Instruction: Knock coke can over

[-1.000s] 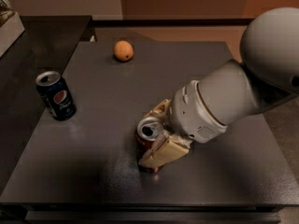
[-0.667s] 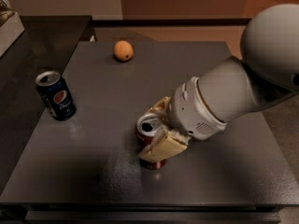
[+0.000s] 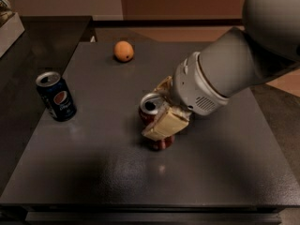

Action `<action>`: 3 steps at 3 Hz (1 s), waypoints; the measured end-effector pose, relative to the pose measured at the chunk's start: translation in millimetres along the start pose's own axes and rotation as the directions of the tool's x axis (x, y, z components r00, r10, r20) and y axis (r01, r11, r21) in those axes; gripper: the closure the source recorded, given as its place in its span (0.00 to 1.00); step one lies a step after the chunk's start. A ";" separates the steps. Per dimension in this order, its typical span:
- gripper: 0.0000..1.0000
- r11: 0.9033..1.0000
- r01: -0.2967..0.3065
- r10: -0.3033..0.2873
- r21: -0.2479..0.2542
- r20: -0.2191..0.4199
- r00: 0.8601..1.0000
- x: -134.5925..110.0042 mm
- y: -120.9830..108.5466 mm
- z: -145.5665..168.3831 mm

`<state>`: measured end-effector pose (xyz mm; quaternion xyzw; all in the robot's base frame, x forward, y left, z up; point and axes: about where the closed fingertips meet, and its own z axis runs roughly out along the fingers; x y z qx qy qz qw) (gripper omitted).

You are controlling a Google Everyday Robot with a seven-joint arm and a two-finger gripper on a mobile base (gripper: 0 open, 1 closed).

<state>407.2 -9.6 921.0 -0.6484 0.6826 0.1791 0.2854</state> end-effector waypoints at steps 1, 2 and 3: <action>1.00 0.999 -0.004 0.007 0.032 -0.094 0.996 3.5 -25.9 -14.2; 1.00 0.998 -0.003 0.015 0.055 -0.230 0.973 17.3 -48.9 -27.7; 1.00 0.998 -0.004 0.027 0.069 -0.340 0.940 34.8 -65.3 -38.7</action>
Offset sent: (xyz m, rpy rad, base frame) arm 0.0705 -0.0670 0.0201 -0.4037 -0.0123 -0.1109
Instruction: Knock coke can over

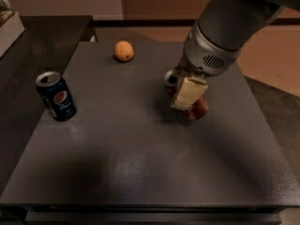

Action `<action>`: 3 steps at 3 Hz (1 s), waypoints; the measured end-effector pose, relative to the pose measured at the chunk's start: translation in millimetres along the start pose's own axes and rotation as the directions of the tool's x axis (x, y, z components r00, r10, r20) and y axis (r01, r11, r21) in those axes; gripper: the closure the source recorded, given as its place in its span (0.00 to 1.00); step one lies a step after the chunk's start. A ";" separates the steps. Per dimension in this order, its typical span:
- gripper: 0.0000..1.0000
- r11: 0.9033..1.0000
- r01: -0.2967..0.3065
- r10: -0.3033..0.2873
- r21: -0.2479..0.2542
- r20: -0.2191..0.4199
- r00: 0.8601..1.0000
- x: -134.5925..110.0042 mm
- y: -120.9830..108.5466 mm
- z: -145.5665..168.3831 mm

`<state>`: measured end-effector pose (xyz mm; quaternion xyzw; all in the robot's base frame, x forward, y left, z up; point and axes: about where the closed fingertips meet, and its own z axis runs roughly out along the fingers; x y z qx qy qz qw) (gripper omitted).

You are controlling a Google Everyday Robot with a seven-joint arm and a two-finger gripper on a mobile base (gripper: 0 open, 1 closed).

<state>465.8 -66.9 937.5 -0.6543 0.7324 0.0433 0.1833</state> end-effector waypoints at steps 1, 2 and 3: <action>1.00 1.000 0.013 -0.013 -0.002 -0.119 0.993 17.2 -9.4 2.0; 1.00 0.999 0.033 -0.037 -0.021 -0.199 0.979 27.4 -11.8 10.5; 0.97 0.998 0.051 -0.059 -0.038 -0.265 0.962 34.4 -12.3 20.0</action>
Offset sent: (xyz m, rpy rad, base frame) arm 0.0153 -0.0360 -0.0339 -0.3152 0.0796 0.0200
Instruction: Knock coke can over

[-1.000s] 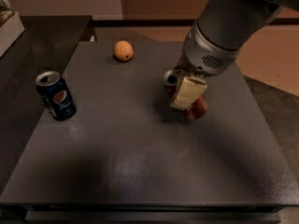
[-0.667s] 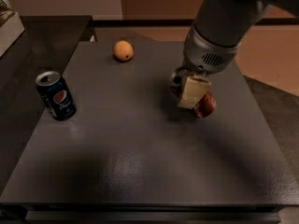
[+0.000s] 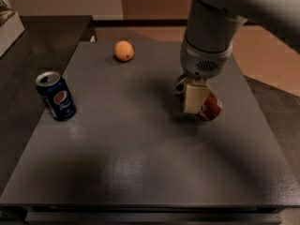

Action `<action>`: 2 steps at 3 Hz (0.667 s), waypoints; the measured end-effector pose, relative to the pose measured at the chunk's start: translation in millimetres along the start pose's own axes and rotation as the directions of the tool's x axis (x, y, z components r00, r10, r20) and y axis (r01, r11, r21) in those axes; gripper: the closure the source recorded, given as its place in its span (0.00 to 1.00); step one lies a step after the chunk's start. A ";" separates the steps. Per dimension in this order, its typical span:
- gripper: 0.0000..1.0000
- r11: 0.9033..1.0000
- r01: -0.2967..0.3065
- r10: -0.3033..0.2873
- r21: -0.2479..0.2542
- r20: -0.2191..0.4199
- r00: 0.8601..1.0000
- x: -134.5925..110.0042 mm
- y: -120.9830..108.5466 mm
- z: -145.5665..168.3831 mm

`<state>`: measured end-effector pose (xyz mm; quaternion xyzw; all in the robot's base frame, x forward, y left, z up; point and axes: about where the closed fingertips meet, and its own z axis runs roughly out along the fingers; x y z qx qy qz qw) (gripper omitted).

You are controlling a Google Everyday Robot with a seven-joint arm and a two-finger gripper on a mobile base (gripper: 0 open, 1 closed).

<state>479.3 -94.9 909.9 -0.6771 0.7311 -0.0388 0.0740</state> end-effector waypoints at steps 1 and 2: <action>0.80 1.000 0.014 -0.014 -0.005 -0.052 0.999 1.6 0.7 8.4; 0.56 0.999 0.033 -0.034 -0.010 -0.094 0.995 -0.2 4.1 16.5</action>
Offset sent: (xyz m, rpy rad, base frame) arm -0.0067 0.0007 -0.0306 -0.1610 0.0494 0.0334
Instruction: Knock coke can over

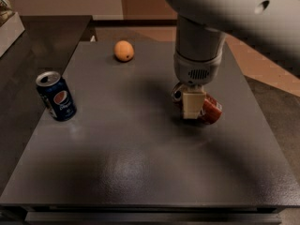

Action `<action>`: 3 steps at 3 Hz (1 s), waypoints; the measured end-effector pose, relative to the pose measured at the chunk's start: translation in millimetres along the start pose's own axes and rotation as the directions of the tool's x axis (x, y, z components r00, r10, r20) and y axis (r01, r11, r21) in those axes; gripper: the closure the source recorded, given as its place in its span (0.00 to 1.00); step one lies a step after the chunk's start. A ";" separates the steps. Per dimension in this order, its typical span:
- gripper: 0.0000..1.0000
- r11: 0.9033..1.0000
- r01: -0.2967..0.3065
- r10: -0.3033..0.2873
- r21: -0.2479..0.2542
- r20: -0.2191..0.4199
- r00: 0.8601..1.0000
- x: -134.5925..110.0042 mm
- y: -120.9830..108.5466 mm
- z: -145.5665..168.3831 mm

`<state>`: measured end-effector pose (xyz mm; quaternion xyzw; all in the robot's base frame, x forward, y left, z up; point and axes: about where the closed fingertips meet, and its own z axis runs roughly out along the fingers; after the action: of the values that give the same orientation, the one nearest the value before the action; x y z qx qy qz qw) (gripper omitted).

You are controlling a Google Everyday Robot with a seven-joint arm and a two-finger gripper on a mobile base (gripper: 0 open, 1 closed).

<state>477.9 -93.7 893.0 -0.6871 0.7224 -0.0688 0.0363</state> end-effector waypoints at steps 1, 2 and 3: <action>0.33 1.000 0.019 -0.019 -0.002 -0.033 0.999 -3.4 3.6 6.6; 0.10 0.999 0.038 -0.038 -0.004 -0.059 0.998 -7.0 6.9 11.8; 0.00 0.999 0.053 -0.054 -0.007 -0.077 0.996 -10.3 10.3 16.8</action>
Offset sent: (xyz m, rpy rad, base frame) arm -0.0109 0.0075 -0.0234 -0.1126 0.0401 0.0432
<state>470.8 -83.7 874.4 -0.7031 0.7047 -0.0945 0.0048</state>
